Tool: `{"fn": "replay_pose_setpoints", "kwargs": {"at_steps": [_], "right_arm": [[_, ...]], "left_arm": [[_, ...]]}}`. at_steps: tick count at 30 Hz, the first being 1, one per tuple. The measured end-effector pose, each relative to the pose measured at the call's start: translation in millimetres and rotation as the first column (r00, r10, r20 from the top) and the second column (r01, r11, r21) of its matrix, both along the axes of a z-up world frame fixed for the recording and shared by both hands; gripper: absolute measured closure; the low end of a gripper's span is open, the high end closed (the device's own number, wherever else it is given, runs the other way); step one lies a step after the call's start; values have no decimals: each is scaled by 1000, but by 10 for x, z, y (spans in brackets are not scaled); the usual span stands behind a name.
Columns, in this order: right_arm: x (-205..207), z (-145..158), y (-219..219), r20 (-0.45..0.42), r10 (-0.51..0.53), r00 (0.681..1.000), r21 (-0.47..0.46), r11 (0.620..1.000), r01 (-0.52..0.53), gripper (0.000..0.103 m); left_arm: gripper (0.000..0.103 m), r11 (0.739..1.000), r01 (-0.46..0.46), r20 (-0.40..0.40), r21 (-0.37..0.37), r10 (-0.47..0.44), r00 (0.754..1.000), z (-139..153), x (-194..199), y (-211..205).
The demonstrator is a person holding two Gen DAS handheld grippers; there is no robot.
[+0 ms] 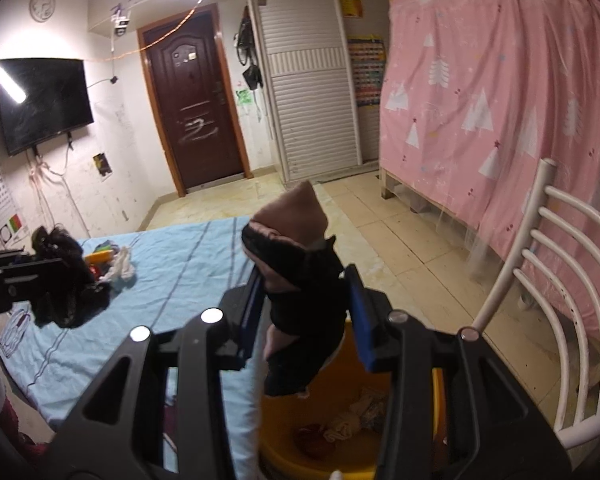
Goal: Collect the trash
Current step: 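Carry the dark cloth in the right gripper and black bag in the left to the bucket, release both, then move both open grippers back over the cluttered bed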
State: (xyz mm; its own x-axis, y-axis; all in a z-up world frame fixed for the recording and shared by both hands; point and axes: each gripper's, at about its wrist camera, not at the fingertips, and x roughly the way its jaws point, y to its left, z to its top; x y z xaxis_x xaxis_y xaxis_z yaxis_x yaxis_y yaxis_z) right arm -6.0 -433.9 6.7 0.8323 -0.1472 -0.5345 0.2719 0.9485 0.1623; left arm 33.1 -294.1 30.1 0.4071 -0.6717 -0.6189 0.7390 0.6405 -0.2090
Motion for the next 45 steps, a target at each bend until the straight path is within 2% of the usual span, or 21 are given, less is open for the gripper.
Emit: {"fn": "replay_pose_setpoints", "kwargs": {"at_steps": [4,6,17,21,23,25,34,45], "right_arm": [[-98,-33,-187,9,-40,999,28,999,40,53],[-144,-35,-246,17,-52,999,38,998,51,51],[-349,-1,-544,64,-126,990,76,990,121,51],[-397,45,-592,81,-141,987,79,988,135,51],[-439,67,-605,95,-151,984,77,987,144,51],[-447,82,-611,100,-150,984,77,987,143,51],[-344,81,-474,94,-113,989,70,992,107,48],[-22,157,11,64,-18,998,26,1000,16,48]], "left_arm": [[83,999,40,8,21,-41,999,0,-2,-296],[83,998,58,11,34,-58,998,-6,-9,-435],[83,987,143,14,72,-144,990,-93,-61,-1022],[71,986,145,13,87,-147,989,-127,-62,-1159],[61,985,145,7,94,-146,989,-167,-59,-1190],[49,986,136,1,100,-137,991,-199,-41,-1189],[48,993,96,-10,74,-95,995,-172,26,-933],[48,1000,-11,34,-6,11,999,136,149,-231]]}}
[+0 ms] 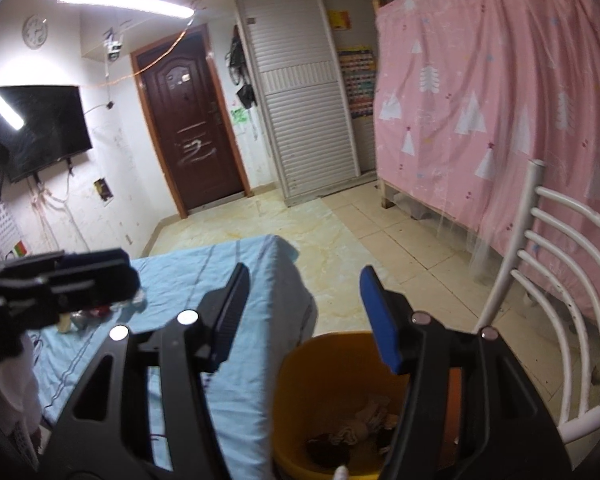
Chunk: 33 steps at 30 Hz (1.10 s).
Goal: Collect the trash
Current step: 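Move both open grippers back over the cluttered bed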
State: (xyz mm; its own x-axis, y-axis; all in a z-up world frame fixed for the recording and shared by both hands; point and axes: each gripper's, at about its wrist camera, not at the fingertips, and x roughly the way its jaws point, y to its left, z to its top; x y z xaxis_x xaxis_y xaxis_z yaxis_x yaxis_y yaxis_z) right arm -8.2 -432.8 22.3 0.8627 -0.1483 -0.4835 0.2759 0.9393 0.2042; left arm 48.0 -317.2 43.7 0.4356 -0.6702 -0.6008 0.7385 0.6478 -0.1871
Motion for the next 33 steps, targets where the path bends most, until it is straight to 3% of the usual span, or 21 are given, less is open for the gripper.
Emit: {"fn": "replay_pose_setpoints", "kwargs": {"at_steps": [11,21,33], "right_arm": [[572,3,658,-66,133,989,-35,990,-135,48],[1128,-70,1269,-135,252,958,-57,963,-262,48],[1595,-200,1881,-204,358,911,-55,925,-376,48]], "left_arm": [[48,983,-183,20,-21,183,983,59,257,967],[48,933,-360,10,1,359,933,-28,562,1829],[48,889,-459,-46,4,458,888,-206,787,2527]]}}
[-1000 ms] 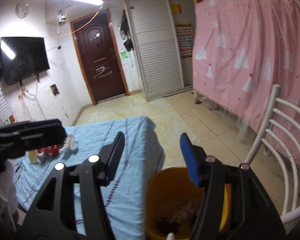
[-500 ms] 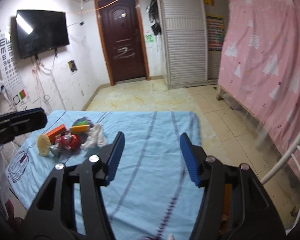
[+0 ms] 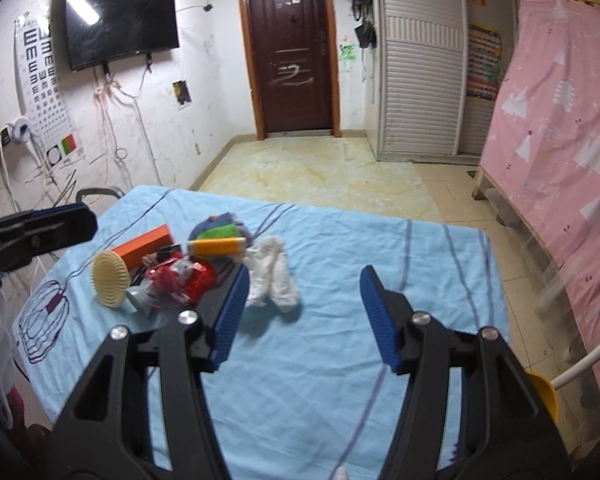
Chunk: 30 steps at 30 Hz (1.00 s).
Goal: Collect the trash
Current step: 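Move both open grippers back over the cluttered bed, then grasp the white crumpled cloth with the right gripper while the left grasps the round yellow brush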
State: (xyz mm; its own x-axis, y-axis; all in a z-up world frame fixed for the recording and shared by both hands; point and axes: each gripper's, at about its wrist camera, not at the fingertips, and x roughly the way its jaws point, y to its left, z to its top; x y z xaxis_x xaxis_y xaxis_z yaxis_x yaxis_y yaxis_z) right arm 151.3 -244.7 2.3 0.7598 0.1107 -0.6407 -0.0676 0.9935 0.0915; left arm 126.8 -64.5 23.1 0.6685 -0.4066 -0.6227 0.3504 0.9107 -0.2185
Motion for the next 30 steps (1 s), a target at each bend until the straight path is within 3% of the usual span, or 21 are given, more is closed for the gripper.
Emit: {"fn": "replay_pose_setpoints", "kwargs": {"at_steps": [9,17,30], "right_arm": [[186,-141,248,-40,52,998,2,999,-52,47],[340,-239,341,-70,73,995,-3,997,-73,41],[586,-453,372,-137,84,987,-17,996,-87,40]], "left_arm": [[48,998,-62,-42,-3,62,997,-169,111,332],[28,994,-109,-76,11,109,991,-327,192,510],[23,983,-151,-142,104,165,976,-732,294,519]]}}
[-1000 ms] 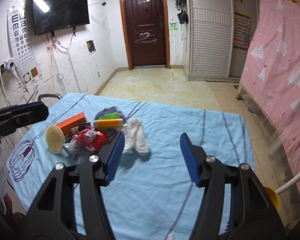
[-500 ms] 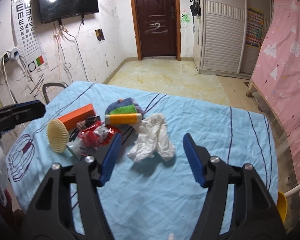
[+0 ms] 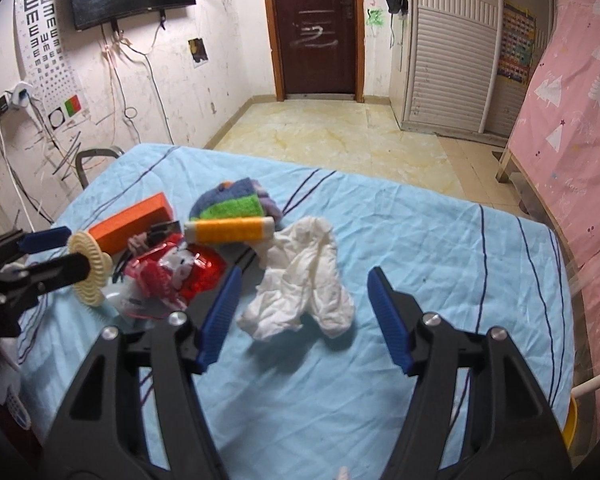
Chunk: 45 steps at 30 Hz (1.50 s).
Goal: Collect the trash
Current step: 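Grasp the white crumpled cloth with the right gripper while the left grasps the round yellow brush, then carry the white cloth and yellow brush to the yellow bucket and release both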
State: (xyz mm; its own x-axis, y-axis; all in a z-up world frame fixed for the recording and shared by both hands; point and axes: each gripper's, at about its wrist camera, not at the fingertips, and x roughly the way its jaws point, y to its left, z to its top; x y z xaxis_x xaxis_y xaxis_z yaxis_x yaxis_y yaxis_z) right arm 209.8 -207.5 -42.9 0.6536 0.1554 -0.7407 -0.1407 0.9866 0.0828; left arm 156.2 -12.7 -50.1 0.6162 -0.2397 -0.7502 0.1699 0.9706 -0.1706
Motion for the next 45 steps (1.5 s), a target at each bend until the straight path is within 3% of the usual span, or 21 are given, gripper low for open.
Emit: {"fn": "replay_pose_setpoints", "kwargs": {"at_steps": [7,10,20,21,22,25,28,37,45], "right_arm": [[116,-102,-6,-44,3,999,15,1000,-2,38],[162,-121,7,-59,7,998,12,1000,-7,34],[316,-194,41,-116,6,993,14,1000,-4,33],[312,-194,41,-115,6,993,10,1000,-4,34],[308,-196,52,-113,3,994,2,1000,-3,47],[290,-188,67,-98,-2,995,-12,1000,1,68],[236,-164,61,-78,-6,997,-16,1000,5,78],[-117,95,-188,20,-56,998,14,998,56,79],[-484,367,-490,104,-105,989,55,994,100,79]], "left_arm": [[23,1000,-6,-38,-4,6,999,-139,69,-7],[35,1000,-3,-47,-11,2,999,-176,81,-23],[36,998,-10,-33,-64,8,999,-120,16,48],[36,998,-11,-27,-66,9,1000,-95,-2,59],[36,998,-12,-22,-69,10,1000,-70,-19,67],[36,997,-14,-6,-72,13,1000,6,-70,86],[36,997,-18,6,-73,19,1000,63,-121,97],[36,997,-13,51,-79,17,999,272,-266,74],[36,997,35,108,-69,-27,994,489,-449,-209]]}}
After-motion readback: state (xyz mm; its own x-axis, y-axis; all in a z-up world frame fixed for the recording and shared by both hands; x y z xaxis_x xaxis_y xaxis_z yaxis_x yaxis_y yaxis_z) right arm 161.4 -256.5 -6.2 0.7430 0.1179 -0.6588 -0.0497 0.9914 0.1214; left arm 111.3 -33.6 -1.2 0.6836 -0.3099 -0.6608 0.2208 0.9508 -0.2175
